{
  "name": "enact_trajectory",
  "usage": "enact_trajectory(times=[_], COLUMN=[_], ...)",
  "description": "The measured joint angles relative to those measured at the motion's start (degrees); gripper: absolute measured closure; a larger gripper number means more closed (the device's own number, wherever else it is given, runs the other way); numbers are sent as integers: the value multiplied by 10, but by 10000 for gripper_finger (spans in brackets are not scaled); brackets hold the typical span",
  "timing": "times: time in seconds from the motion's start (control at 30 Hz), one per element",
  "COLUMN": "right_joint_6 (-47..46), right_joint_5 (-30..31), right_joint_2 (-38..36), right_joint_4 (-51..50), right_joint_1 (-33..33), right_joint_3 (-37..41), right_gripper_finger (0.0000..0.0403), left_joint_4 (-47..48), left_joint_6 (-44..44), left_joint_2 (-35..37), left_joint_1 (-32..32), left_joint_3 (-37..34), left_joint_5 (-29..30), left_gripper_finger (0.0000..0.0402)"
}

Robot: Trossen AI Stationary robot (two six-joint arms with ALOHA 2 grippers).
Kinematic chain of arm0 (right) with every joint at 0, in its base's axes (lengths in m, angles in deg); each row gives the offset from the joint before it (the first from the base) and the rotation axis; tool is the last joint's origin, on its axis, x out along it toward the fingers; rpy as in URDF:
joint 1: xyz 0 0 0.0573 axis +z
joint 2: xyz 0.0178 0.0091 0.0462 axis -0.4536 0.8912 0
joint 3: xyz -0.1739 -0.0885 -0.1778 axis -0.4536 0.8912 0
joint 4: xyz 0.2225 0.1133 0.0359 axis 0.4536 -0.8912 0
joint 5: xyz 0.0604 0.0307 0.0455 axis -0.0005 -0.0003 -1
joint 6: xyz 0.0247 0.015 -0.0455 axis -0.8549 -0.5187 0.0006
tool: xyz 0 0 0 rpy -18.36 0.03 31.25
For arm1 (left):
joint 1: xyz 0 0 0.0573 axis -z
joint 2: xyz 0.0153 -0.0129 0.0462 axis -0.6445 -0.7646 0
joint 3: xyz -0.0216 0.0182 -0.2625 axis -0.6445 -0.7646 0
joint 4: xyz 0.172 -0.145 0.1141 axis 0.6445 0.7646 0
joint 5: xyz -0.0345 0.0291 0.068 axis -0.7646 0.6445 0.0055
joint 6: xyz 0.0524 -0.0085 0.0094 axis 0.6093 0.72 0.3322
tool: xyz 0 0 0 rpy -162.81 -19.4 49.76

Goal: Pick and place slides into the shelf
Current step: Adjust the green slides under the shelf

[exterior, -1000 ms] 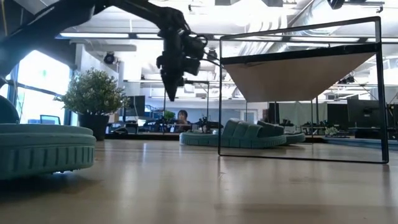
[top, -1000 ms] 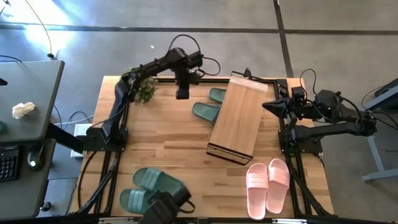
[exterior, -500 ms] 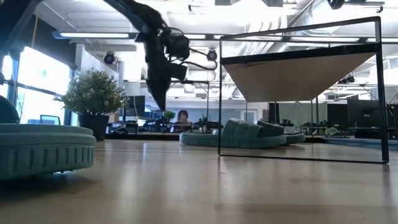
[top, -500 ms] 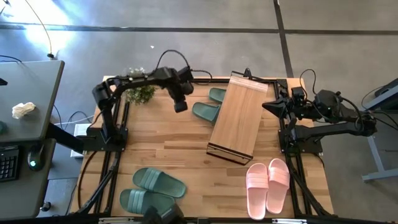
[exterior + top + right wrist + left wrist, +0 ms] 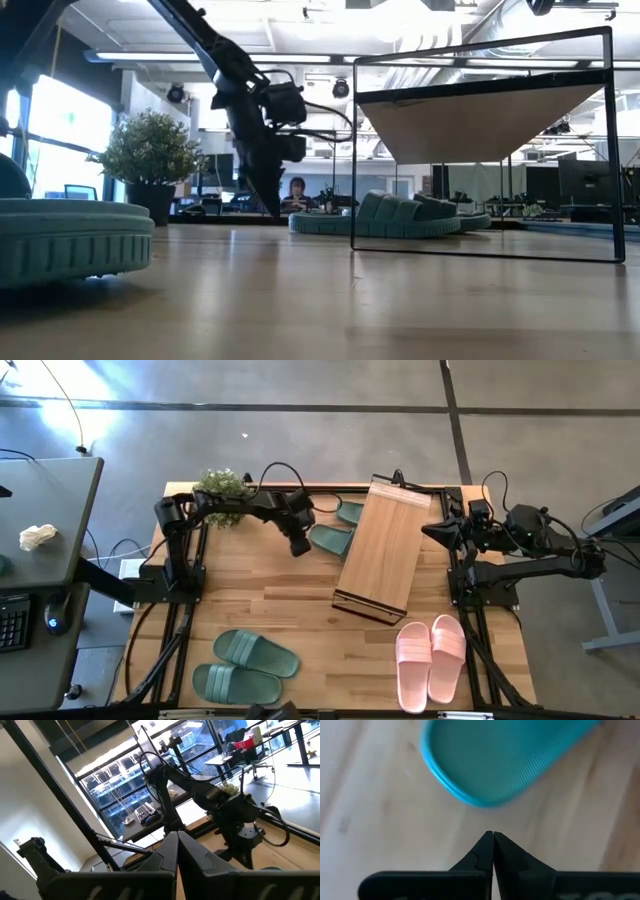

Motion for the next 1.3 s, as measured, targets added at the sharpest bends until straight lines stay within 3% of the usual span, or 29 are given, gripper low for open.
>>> enact_trajectory(times=[0.23,0.67,1.1,1.3], right_joint_6=[-2,-3,-8,-58], right_joint_5=[0,0,-1,-1], right_joint_2=[0,0,-1,-21], right_joint_4=[0,-1,-9,-89], right_joint_1=[0,0,0,0], right_joint_3=[0,0,0,0], right_gripper_finger=[402,402,402,402], left_joint_4=[-50,-154,-226,-231], left_joint_6=[-25,-50,-59,-55], left_joint_2=[-10,-39,-58,-61], left_joint_1=[0,12,36,38], left_joint_3=[0,-1,6,14], left_joint_5=[25,-37,-48,-66], left_gripper_finger=[401,401,401,401])
